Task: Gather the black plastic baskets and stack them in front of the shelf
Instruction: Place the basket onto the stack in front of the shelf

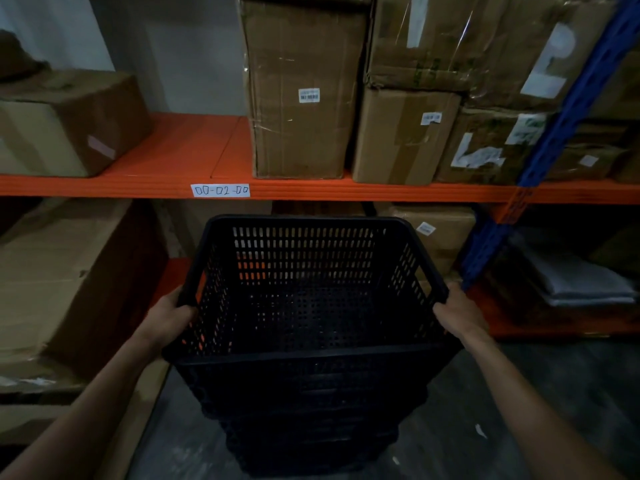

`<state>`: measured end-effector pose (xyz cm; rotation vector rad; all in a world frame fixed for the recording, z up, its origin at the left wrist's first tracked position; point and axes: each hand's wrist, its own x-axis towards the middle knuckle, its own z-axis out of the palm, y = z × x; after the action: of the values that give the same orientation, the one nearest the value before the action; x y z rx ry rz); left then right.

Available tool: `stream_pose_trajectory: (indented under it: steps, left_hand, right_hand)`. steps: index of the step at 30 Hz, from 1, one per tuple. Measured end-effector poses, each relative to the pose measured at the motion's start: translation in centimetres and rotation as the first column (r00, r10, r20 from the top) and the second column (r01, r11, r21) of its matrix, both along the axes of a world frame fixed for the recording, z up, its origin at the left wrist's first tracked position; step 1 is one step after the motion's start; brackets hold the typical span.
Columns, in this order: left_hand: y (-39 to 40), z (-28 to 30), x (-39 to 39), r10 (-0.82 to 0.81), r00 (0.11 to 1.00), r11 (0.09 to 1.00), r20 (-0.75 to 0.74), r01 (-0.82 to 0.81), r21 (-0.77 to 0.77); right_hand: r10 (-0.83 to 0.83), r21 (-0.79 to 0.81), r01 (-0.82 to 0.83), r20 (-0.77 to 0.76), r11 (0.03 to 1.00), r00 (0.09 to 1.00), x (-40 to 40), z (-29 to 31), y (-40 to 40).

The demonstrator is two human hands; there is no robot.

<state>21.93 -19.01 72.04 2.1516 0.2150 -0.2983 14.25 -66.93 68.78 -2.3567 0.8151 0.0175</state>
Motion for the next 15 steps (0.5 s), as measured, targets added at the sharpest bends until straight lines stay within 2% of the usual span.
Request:
stream_pose_trajectory:
  steps: [4,15]
  left_hand:
    - [-0.6,0.1,0.4,0.005,0.999,1.0,0.043,-0.006,0.026]
    - [-0.7,-0.3,0.3,0.046,0.999,0.998,0.023,-0.047,0.035]
  right_hand:
    - [-0.008,0.068,0.008,0.001,0.998,1.0,0.7,0.9,-0.8]
    - [0.058,0.064,-0.059,0.014,0.996,0.998,1.1,1.4,-1.4]
